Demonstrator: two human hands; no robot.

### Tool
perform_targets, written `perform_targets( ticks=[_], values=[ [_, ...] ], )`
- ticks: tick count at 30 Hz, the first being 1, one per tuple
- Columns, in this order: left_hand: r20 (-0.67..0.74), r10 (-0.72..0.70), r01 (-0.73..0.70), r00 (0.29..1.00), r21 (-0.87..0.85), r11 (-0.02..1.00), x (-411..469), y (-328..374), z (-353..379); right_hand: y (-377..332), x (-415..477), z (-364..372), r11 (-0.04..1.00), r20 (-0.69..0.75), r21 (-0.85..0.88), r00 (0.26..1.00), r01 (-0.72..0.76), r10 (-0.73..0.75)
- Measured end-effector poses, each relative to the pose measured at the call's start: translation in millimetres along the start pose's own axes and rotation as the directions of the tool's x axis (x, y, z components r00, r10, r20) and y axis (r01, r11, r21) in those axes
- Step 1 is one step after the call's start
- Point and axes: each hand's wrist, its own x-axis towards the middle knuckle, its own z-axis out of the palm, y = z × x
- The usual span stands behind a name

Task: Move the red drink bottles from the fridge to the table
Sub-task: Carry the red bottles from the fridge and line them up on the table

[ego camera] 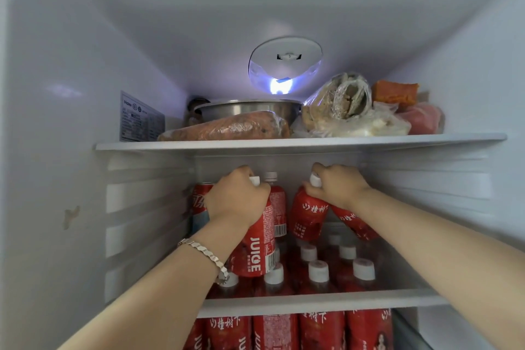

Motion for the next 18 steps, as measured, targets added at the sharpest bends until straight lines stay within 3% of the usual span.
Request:
perform_targets(
  ticks=[5, 12, 15, 18],
  values=[
    [-0.04, 0.042, -0.042, 0.998, 0.01, 0.999, 0, -1, 0, -16, -29, -9, 0.956, -0.154, -0.173, 0.952, 0.238, -0.265],
    [-0.179, 0.17, -0.181, 0.969, -0.047, 0.982, -21, -1, -17, -45, -70, -46, 0.932, -0.286, -0.257, 0.901, 0.256, -0.327],
    [-0.284, 0.367, -0.394, 0.886, -0.044, 0.918, -33, -2, -28, -57, -80, -63, 0.912, -0.31, -0.281, 0.871, 0.3, -0.382],
    [-0.302, 0.549, -0.554, 0.779, 0.078, 0.829, -45, -4, -37, -68, -87, -81, 0.886, -0.292, -0.333, 0.859, 0.321, -0.421]
  ],
)
